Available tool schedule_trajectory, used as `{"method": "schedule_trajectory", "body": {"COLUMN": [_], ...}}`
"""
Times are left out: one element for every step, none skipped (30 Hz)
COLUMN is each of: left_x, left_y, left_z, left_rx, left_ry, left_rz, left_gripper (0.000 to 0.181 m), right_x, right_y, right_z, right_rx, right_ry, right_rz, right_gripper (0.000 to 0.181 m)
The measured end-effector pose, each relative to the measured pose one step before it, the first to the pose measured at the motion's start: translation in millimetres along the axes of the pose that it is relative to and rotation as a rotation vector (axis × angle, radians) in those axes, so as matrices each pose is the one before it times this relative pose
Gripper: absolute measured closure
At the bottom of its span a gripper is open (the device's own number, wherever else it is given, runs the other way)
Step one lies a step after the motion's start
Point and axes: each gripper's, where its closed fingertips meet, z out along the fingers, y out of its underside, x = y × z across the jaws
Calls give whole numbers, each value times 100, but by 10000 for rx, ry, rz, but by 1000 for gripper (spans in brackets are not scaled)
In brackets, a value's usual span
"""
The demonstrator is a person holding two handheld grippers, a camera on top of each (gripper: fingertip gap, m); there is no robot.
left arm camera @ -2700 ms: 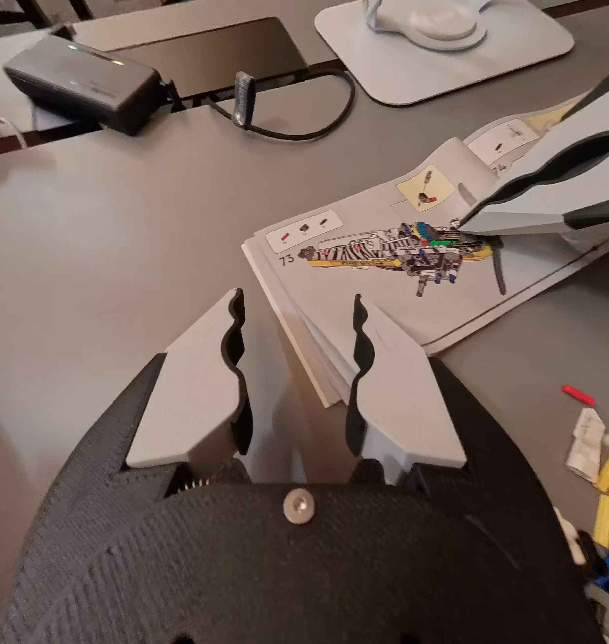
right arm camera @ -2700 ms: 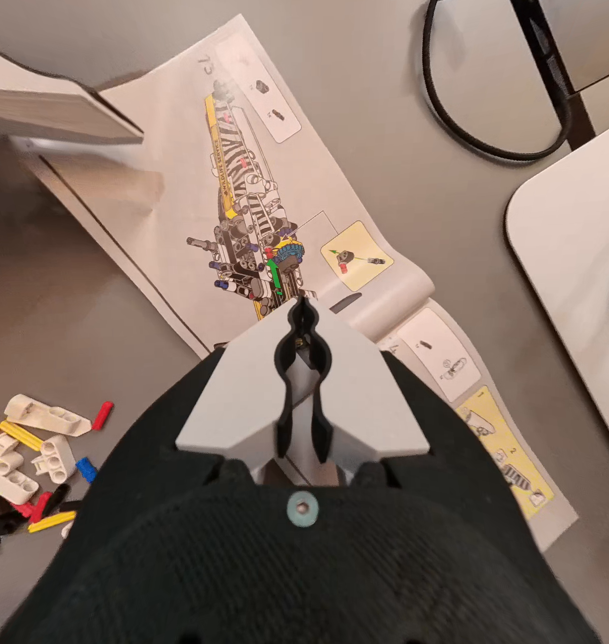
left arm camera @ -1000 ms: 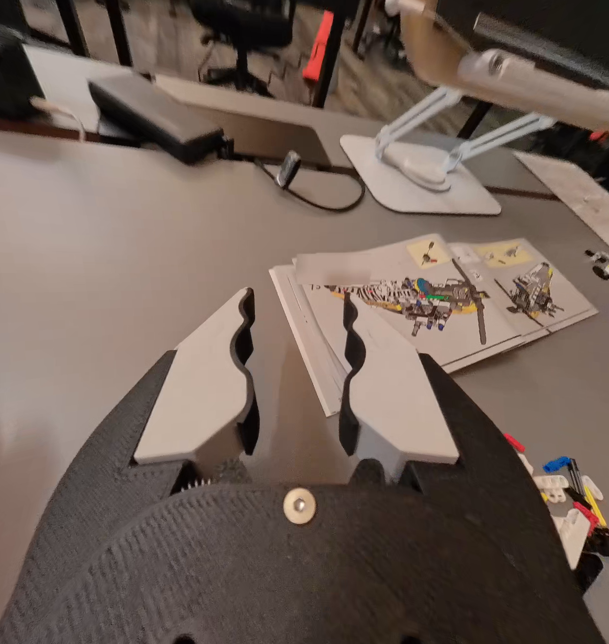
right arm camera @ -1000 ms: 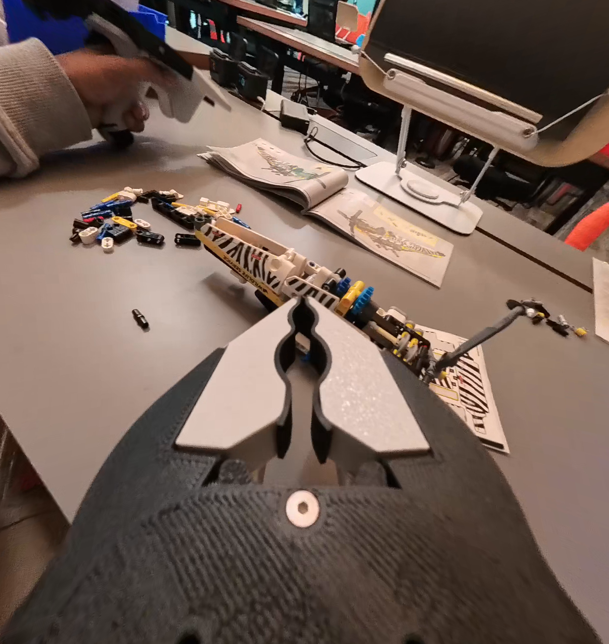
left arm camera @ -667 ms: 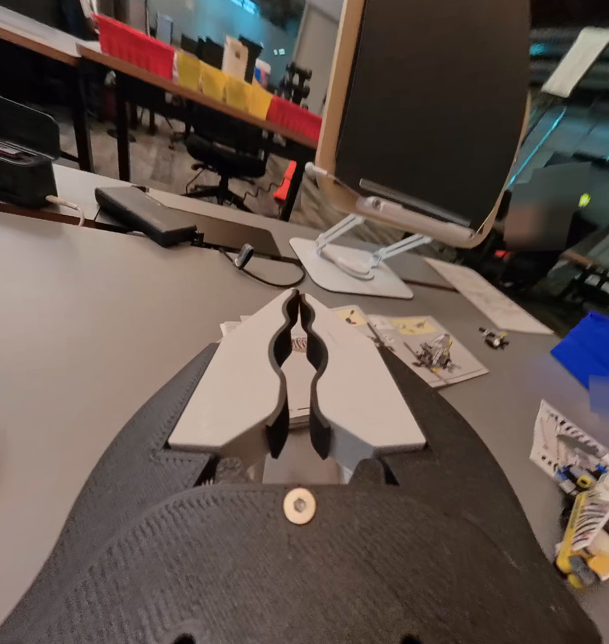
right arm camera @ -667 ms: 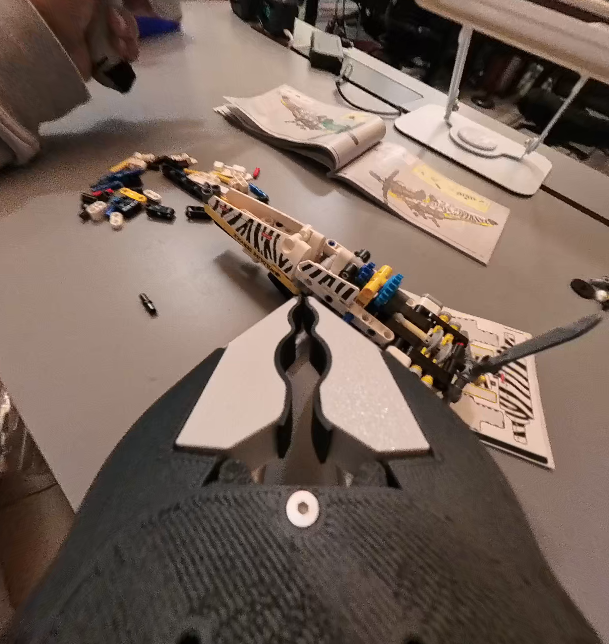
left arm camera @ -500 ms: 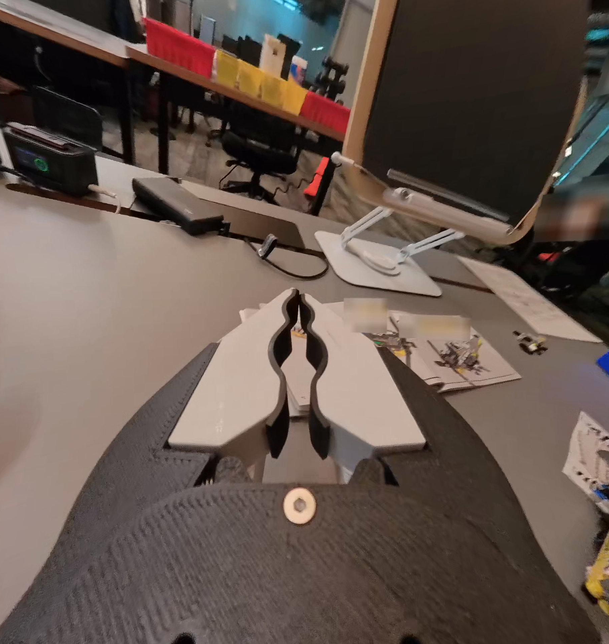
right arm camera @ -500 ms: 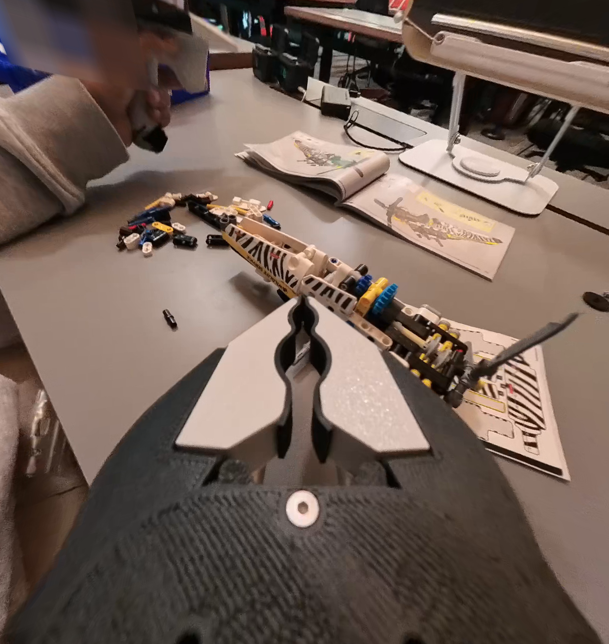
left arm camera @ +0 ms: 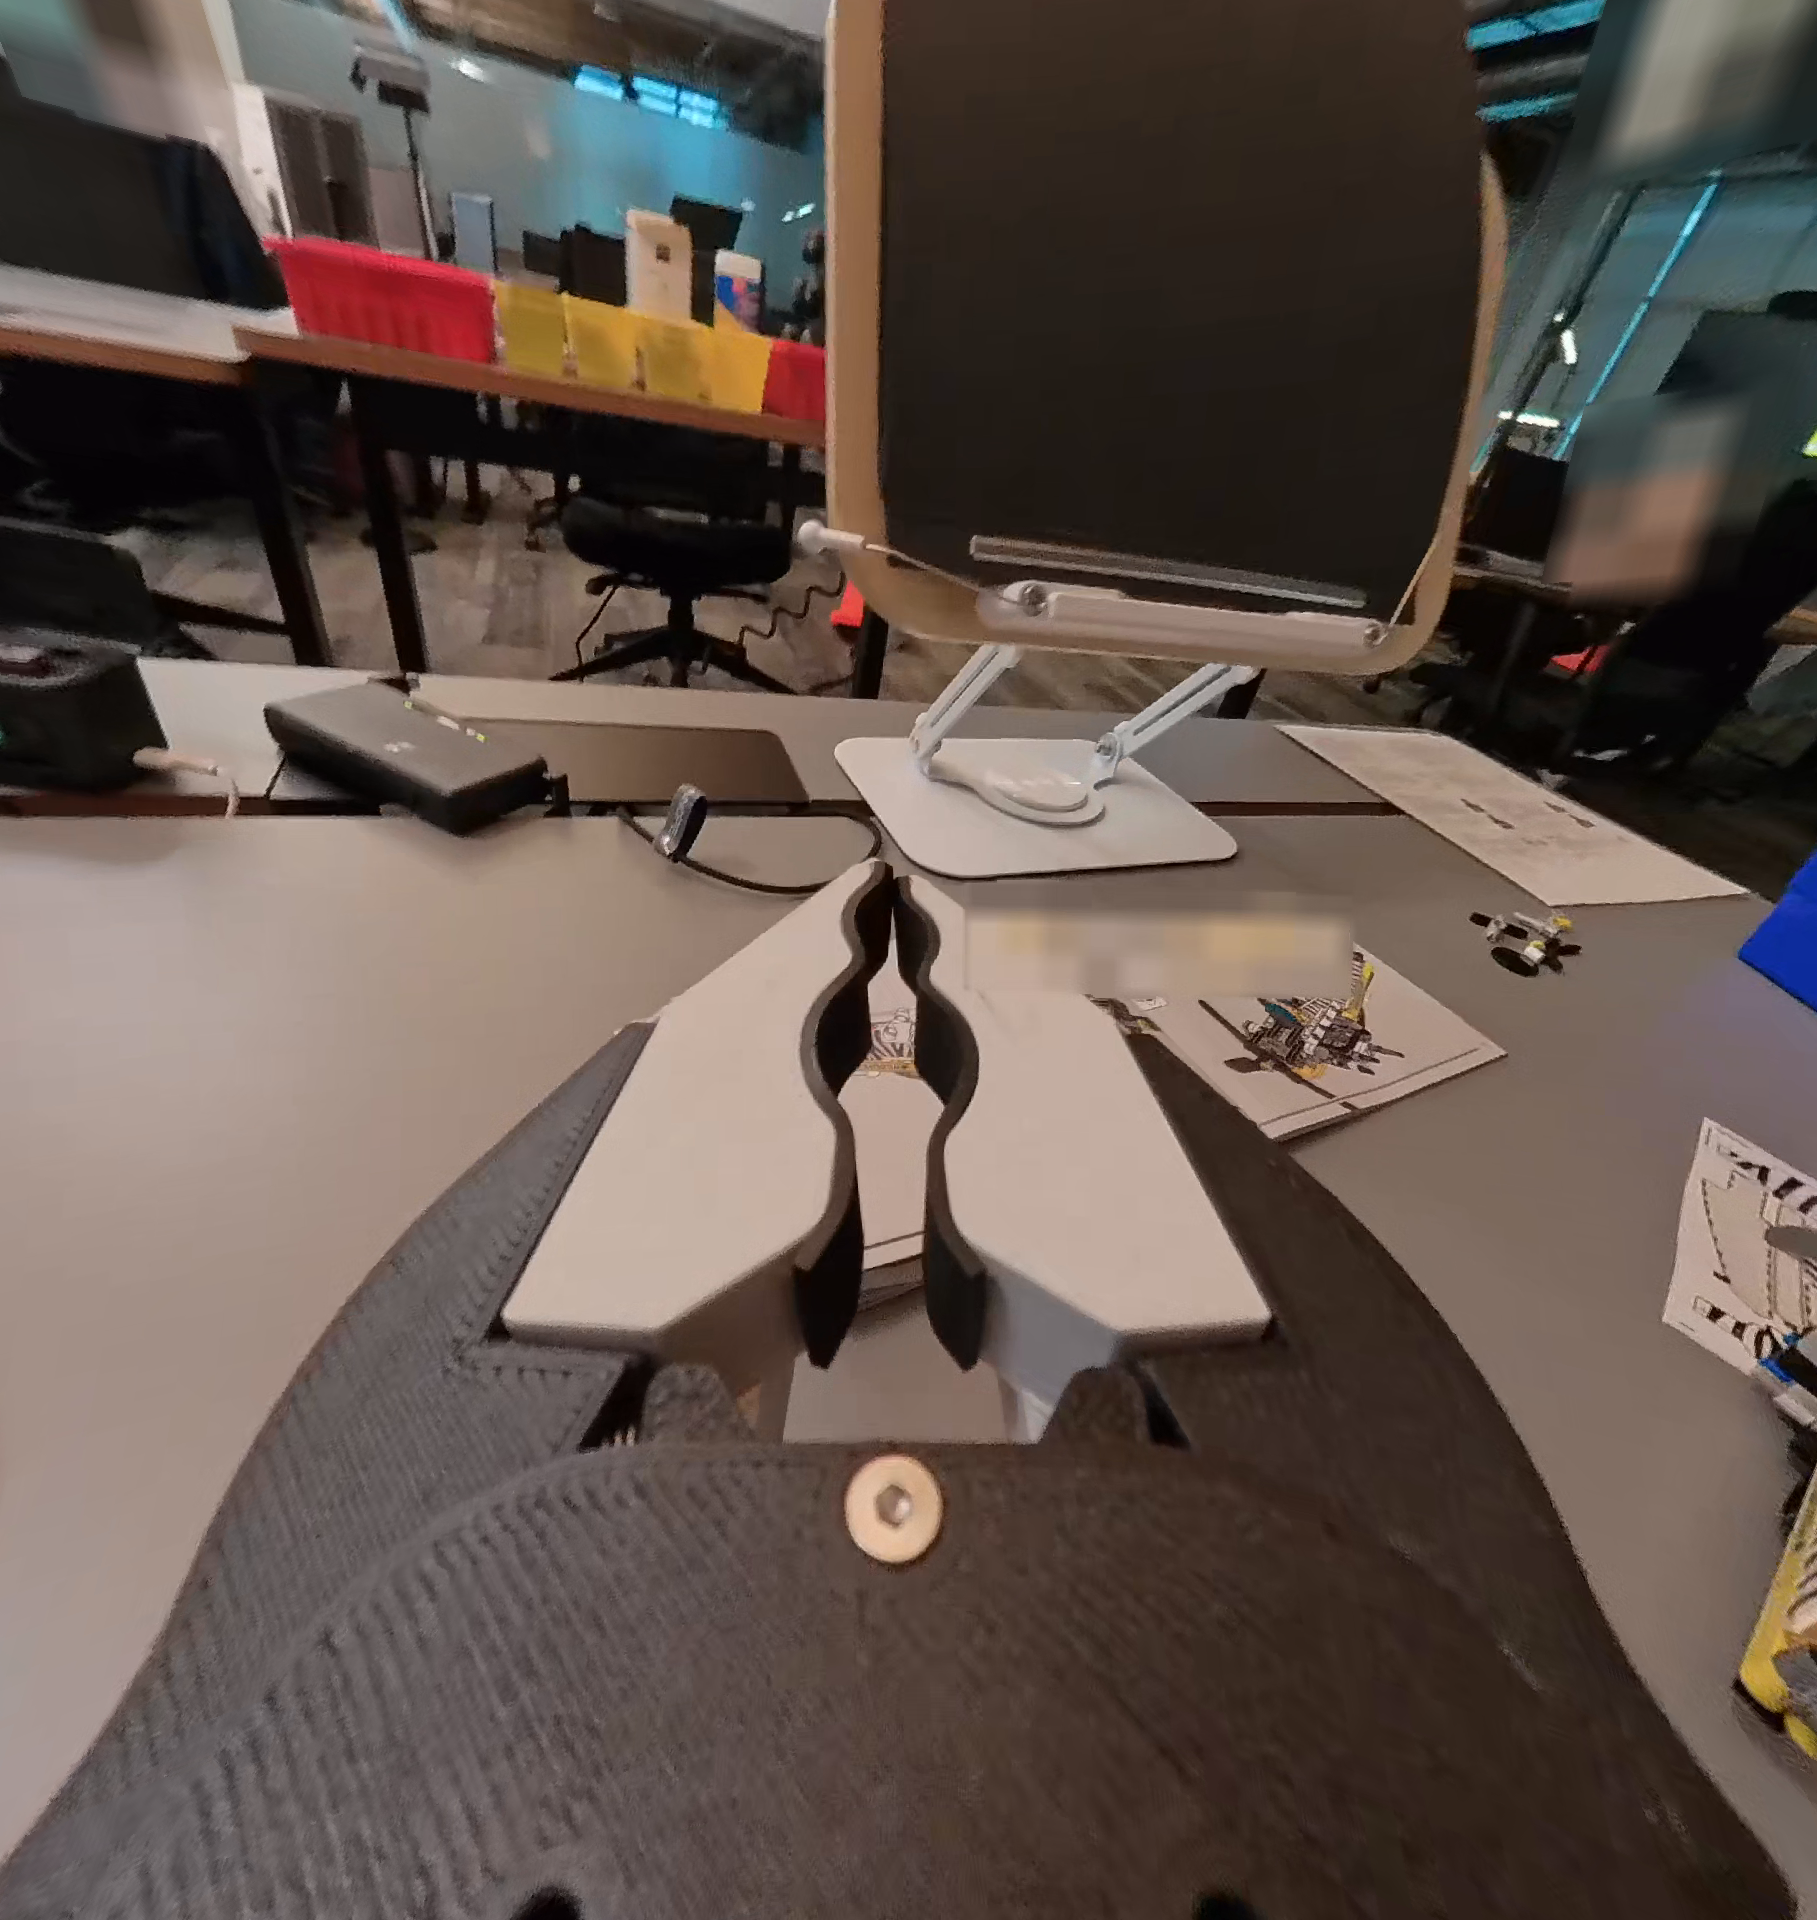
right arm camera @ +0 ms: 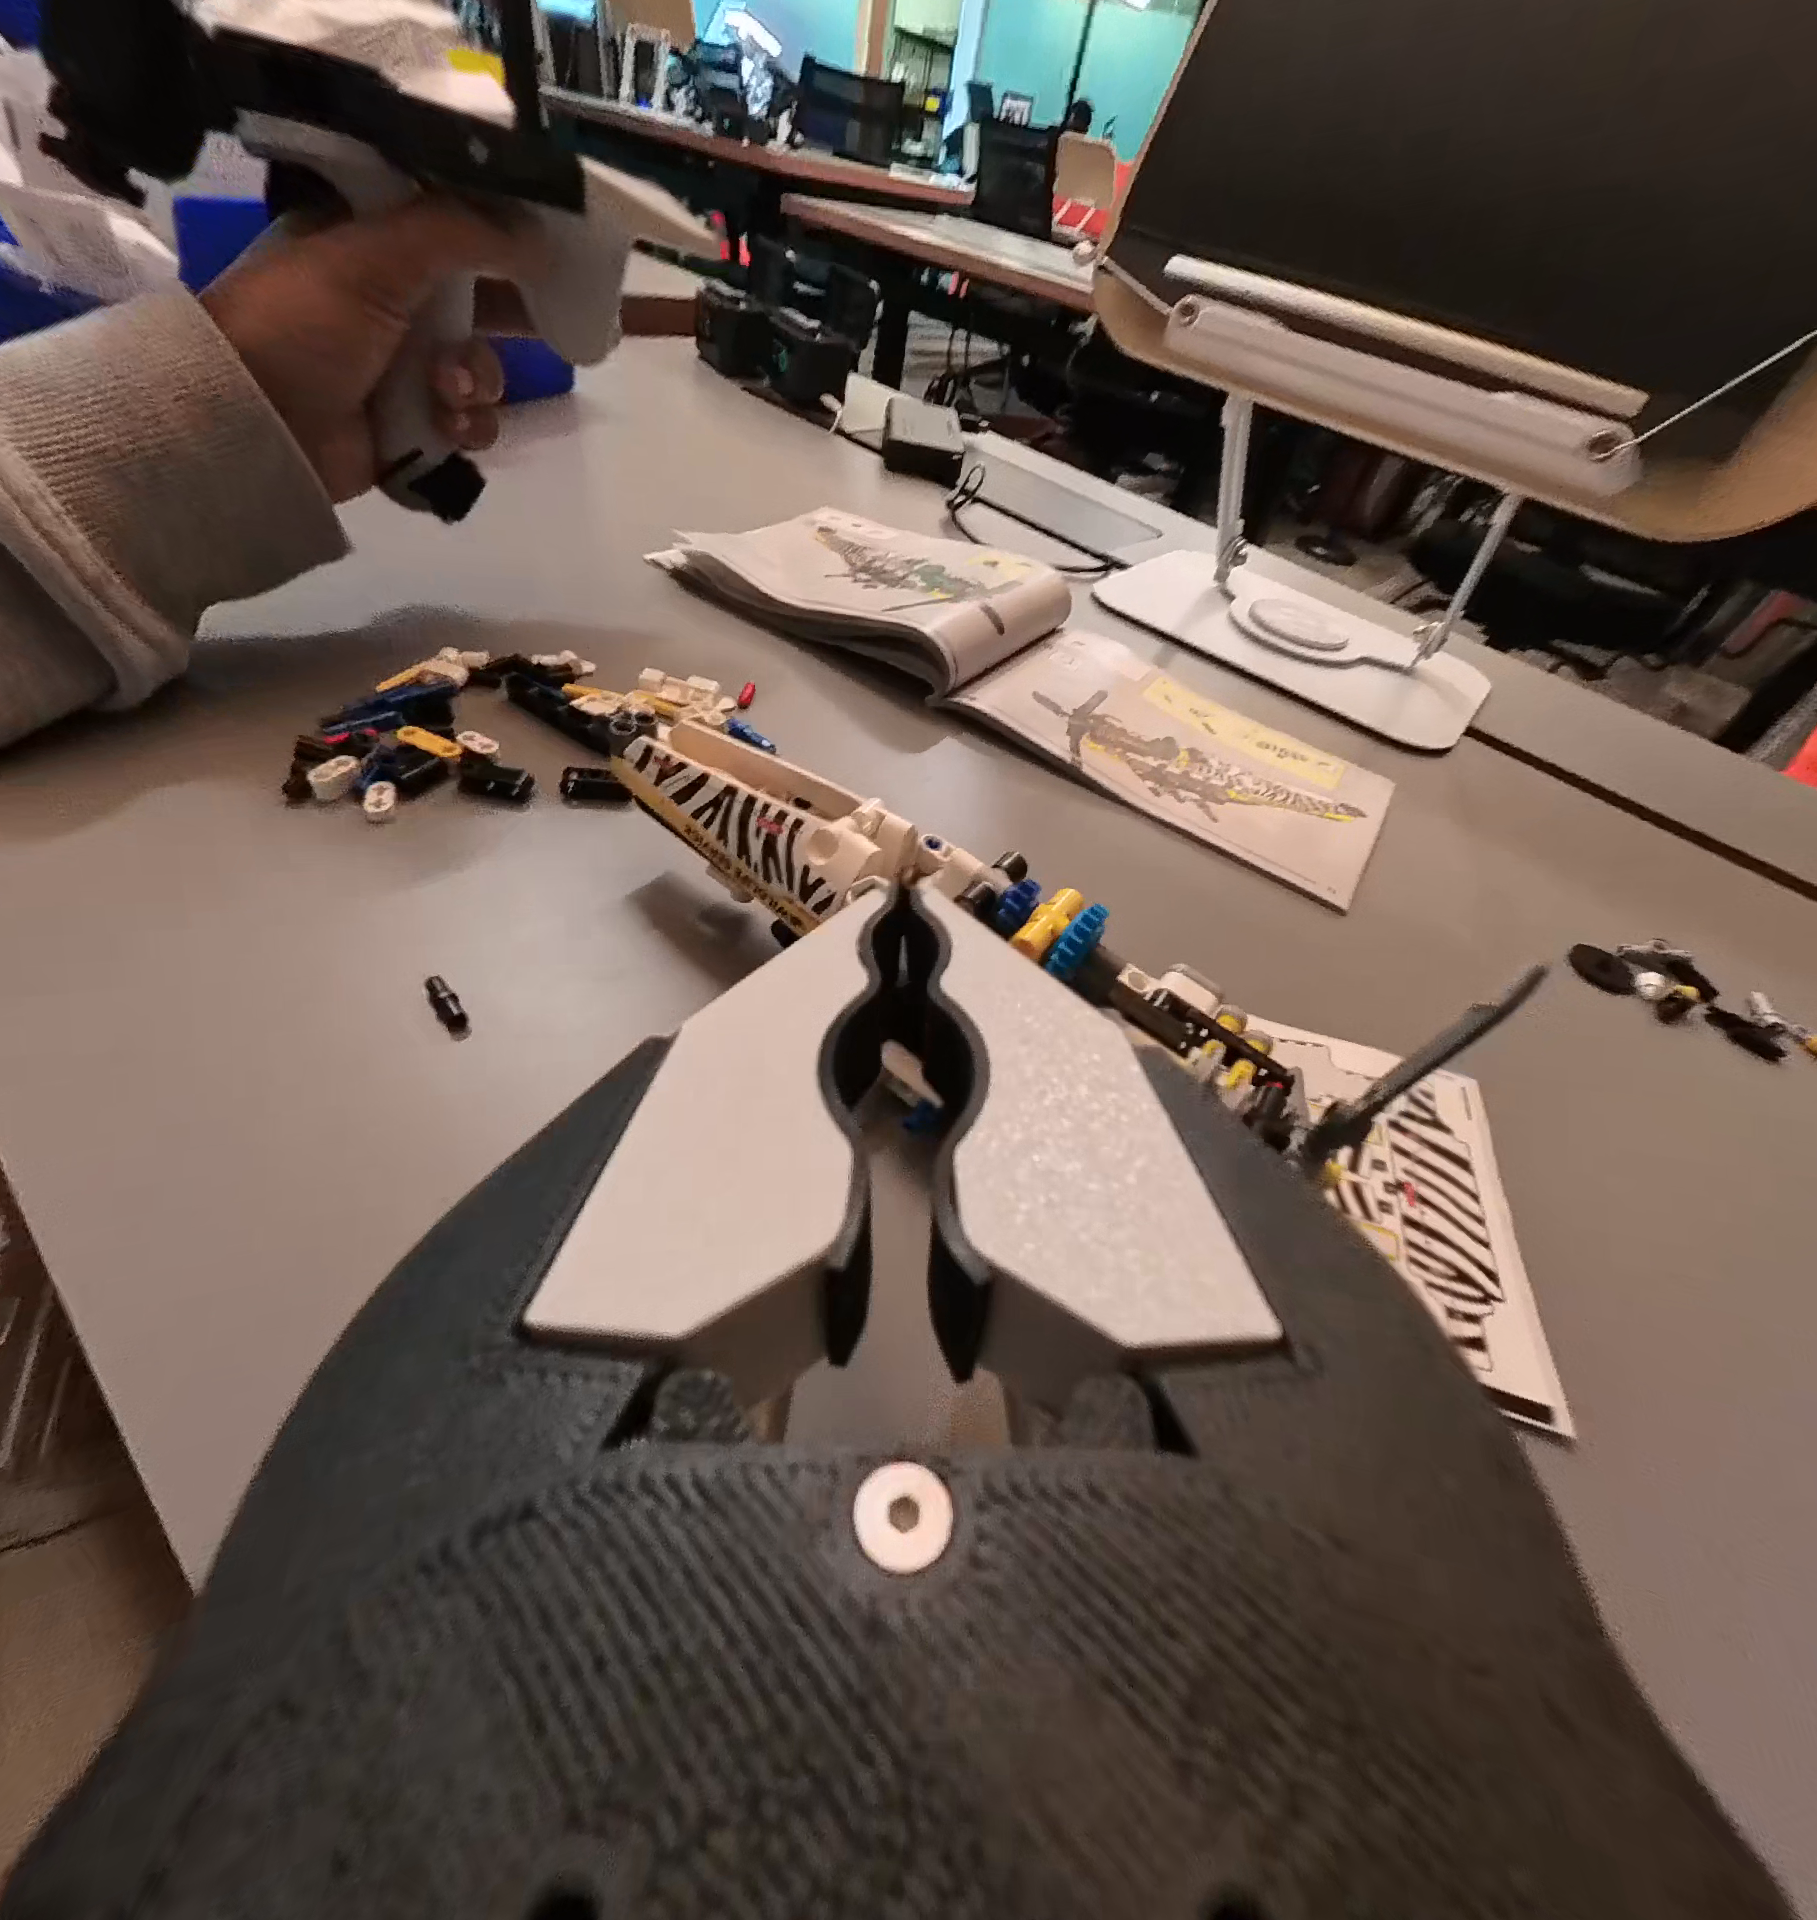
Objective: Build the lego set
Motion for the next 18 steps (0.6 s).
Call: {"method": "schedule_trajectory", "body": {"left_x": [151,16,15,142,120,-21,-130,-202,-183,-49,-77,-264,-216,-116,-124,-133,-135,-173], "left_y": [190,364,163,-171,-220,-4,234,358,391,340,273,263,163,93,59,60,85,155], "left_z": [-108,-61,-90,-120,-101,-52,-31,-24,-71,-97,-92,-75,-49,-17,3,16,25,54], "left_rx": [-17,-154,-99,84,113,-22,-139,-193,-220,-195,-116,-112,-81,-34,-25,-17,-18,-61], "left_ry": [91,43,67,164,169,115,73,36,36,103,86,-66,-45,15,-27,-48,-55,-81], "left_rz": [188,60,-134,-181,-155,-132,-105,-110,-144,-111,-17,-69,-106,-88,-97,-100,-92,-87], "left_gripper": [181,181,181,181,181,181,181,181,181,181,181,181,181,181,181,181,181,181], "right_x": [244,230,72,-44,5,133,127,33,-83,-137,-161,-192,-207,-134,-10,70,153,123], "right_y": [-233,-251,-193,-98,59,200,248,322,365,378,359,280,172,15,-161,-219,-112,13], "right_z": [-220,-230,-193,-99,16,119,212,262,318,325,308,240,157,20,-125,-182,-119,-13], "right_rx": [188,197,159,75,-48,-153,-205,-262,-304,-316,-293,-240,-152,-24,120,183,115,3], "right_ry": [260,284,196,111,135,209,204,134,75,57,82,92,85,113,136,98,61,-30], "right_rz": [-54,-112,-158,-171,-151,-118,-116,-134,-165,-207,-257,-295,-301,-271,-185,-74,43,134], "right_gripper": [181,181,181,181,181,181,181,181,181,181,181,181,181,181,181,181,181,181]}}
